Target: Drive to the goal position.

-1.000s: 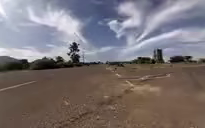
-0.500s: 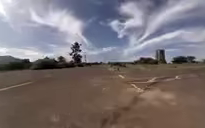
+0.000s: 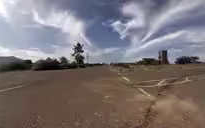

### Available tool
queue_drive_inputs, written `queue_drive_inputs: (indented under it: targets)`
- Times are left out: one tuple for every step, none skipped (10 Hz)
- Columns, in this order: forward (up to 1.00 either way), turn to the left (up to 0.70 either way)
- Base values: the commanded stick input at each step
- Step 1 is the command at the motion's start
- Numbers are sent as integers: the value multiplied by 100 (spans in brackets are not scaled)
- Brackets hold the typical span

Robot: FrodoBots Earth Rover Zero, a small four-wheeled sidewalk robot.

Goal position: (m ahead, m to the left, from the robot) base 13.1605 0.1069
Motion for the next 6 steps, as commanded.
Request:
queue_drive_inputs:
  targets:
    - [100, 0]
    - [100, 0]
    - [100, 0]
    - [100, 0]
    - [100, 0]
    - [100, 0]
